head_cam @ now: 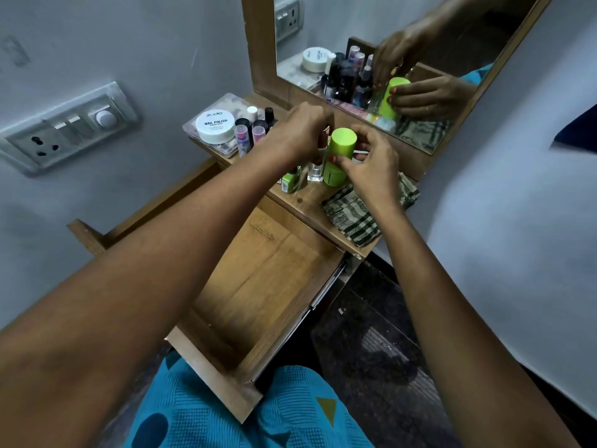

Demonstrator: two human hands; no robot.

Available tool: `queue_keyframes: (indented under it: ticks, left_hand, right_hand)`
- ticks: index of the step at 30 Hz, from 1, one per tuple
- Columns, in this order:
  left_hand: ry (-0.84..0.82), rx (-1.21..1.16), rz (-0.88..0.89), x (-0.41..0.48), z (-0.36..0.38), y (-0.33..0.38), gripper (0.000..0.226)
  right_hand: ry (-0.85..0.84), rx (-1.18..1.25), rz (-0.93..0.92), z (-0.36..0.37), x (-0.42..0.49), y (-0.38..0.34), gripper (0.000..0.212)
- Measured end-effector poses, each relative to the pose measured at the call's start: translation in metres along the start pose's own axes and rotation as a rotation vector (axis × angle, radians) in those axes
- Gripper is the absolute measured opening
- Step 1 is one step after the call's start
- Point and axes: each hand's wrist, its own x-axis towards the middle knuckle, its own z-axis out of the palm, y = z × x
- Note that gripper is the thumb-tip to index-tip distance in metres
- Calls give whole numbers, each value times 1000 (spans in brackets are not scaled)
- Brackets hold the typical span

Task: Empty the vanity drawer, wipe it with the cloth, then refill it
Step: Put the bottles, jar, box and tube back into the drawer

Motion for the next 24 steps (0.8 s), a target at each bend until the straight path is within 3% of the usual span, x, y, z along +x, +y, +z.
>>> queue_keyframes:
  ticks: [12, 24]
  left_hand:
    - [41, -123, -45, -7, -5, 4, 25]
    - [106, -186, -5, -61, -32, 24, 28]
  right_hand:
    - [60, 29, 14, -2, -4, -4, 52]
    - [20, 89, -4, -32, -46, -34, 56]
